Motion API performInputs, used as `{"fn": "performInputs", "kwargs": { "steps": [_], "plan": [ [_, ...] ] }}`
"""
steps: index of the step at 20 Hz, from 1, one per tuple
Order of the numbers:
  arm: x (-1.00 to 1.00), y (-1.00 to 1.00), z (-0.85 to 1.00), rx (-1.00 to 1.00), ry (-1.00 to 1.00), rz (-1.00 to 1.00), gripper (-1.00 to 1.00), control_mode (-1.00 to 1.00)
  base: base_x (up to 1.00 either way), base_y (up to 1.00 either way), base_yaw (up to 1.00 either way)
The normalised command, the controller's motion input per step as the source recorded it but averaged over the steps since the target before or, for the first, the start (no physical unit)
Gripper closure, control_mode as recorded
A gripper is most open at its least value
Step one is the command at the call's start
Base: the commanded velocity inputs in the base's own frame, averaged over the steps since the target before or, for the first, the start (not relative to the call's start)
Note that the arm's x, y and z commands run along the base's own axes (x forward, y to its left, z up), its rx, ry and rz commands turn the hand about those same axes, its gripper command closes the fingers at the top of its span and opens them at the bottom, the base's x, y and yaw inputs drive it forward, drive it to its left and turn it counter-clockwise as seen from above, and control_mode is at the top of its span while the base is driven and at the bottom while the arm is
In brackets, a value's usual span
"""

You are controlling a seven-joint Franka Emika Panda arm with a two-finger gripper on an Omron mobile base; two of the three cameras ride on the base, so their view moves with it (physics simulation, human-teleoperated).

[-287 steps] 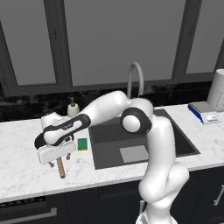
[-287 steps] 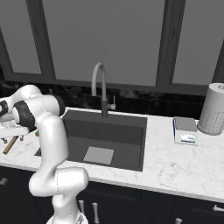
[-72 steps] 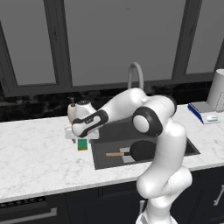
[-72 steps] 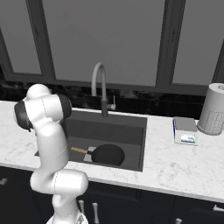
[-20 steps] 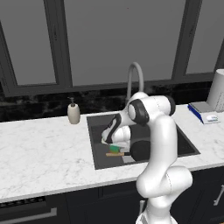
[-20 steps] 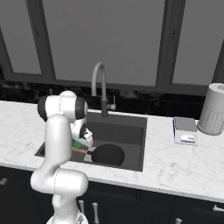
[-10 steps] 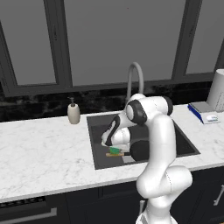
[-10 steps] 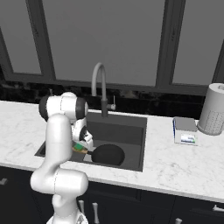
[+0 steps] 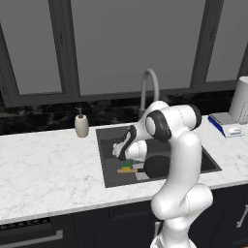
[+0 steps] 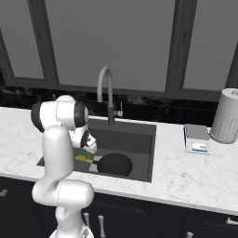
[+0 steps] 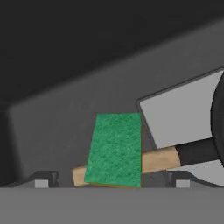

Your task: Pick the pan and sponge and place them into the sink. Then turn on the water.

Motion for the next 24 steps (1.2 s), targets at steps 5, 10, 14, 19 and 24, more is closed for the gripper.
{"fn": "performInputs", "kwargs": {
  "steps": [5,10,14,19,24],
  "plan": [
    [-0.81,-0.28,1.00,0.13,-0.30,0.01,-1.00,-1.00,0.00,0.00,0.00],
    [-0.72,-0.30,1.00,0.14,-0.19,0.03,-1.00,-1.00,0.00,0.00,0.00],
    [-0.43,-0.58,1.00,0.07,-0.04,0.00,-1.00,-1.00,0.00,0.00,0.00],
    [-0.04,-0.56,1.00,0.06,0.01,0.00,-1.00,-1.00,0.00,0.00,0.00],
    [0.03,-0.56,0.96,0.03,0.08,0.00,-1.00,-1.00,0.00,0.00,0.00]
  ]
}}
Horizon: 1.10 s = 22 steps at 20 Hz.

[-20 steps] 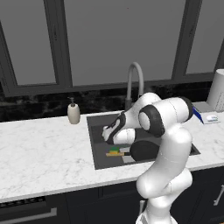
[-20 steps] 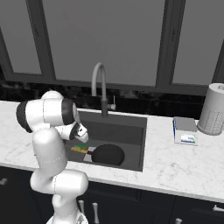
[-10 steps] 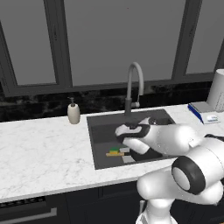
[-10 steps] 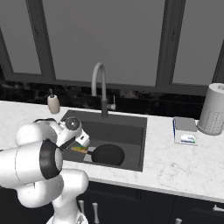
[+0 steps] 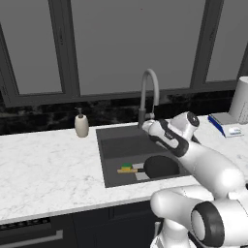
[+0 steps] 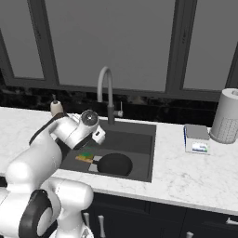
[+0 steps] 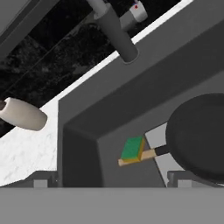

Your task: Pick the pan and sponge and place them into the sink. Then turn on the water.

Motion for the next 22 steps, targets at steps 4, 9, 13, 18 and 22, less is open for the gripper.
{"fn": "performInputs", "kwargs": {
  "steps": [4,9,13,18,22],
  "plan": [
    [0.00,-0.88,0.48,0.04,0.14,0.00,-1.00,-1.00,0.00,0.00,0.00],
    [0.01,-0.90,0.08,0.22,0.06,0.00,-1.00,-1.00,0.00,0.00,0.00],
    [0.00,-0.44,0.00,0.17,0.00,0.00,-1.00,-1.00,0.00,0.00,0.00],
    [0.00,0.00,0.00,0.00,0.00,0.01,-1.00,-1.00,0.00,0.00,0.00],
    [0.12,0.00,-0.07,0.00,0.00,0.00,-1.00,-1.00,0.00,0.00,0.00]
  ]
}}
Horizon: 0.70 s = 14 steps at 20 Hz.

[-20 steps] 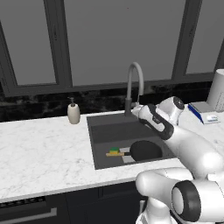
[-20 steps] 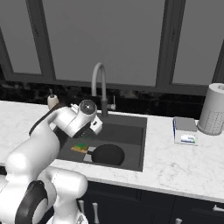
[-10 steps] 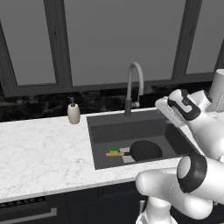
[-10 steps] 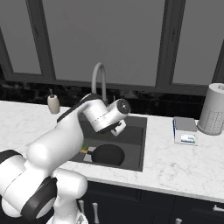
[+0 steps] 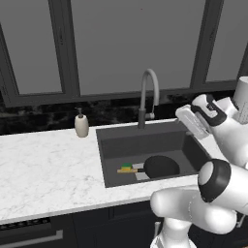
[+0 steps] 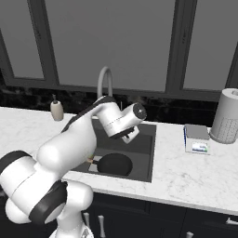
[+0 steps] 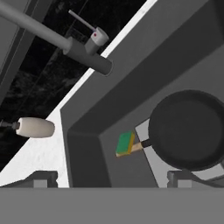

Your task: Pick the pan and sponge and place them into the sink. Then turn on the water.

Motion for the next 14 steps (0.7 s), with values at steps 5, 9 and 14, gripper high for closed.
{"fn": "performInputs", "kwargs": {
  "steps": [5,9,14],
  "plan": [
    [0.65,0.00,-0.30,0.06,-0.02,0.01,-1.00,-1.00,0.00,0.00,0.00],
    [0.61,0.00,-0.19,0.09,-0.04,0.08,-1.00,-1.00,0.00,0.00,0.00],
    [0.56,-0.08,-0.09,0.02,0.00,0.06,-1.00,-1.00,0.00,0.00,0.00]
  ]
}}
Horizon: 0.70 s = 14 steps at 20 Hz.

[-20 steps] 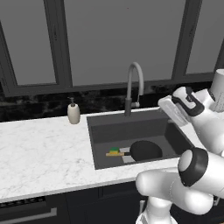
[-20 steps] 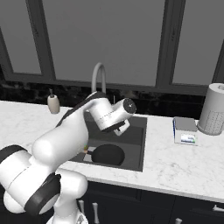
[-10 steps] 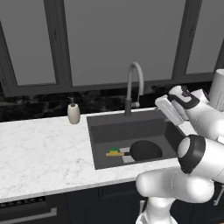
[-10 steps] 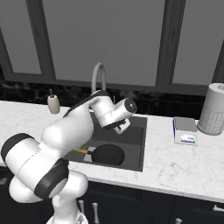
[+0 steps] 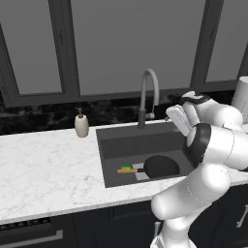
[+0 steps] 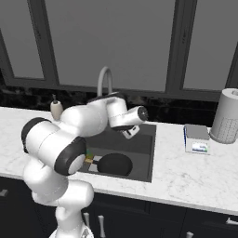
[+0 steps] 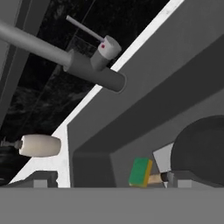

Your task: Pick the pan and sponge and place them into the sink. Then turn on the water.

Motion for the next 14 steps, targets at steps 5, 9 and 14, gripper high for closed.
{"fn": "performInputs", "kwargs": {
  "steps": [5,9,14],
  "plan": [
    [0.26,-0.25,-0.01,0.00,0.01,0.00,-1.00,-1.00,0.00,0.00,0.00],
    [0.21,0.00,-0.18,0.00,0.00,0.02,-1.00,-1.00,0.00,0.00,0.00],
    [0.27,0.00,-0.19,0.00,0.00,0.04,-1.00,-1.00,0.00,0.00,0.00]
  ]
}}
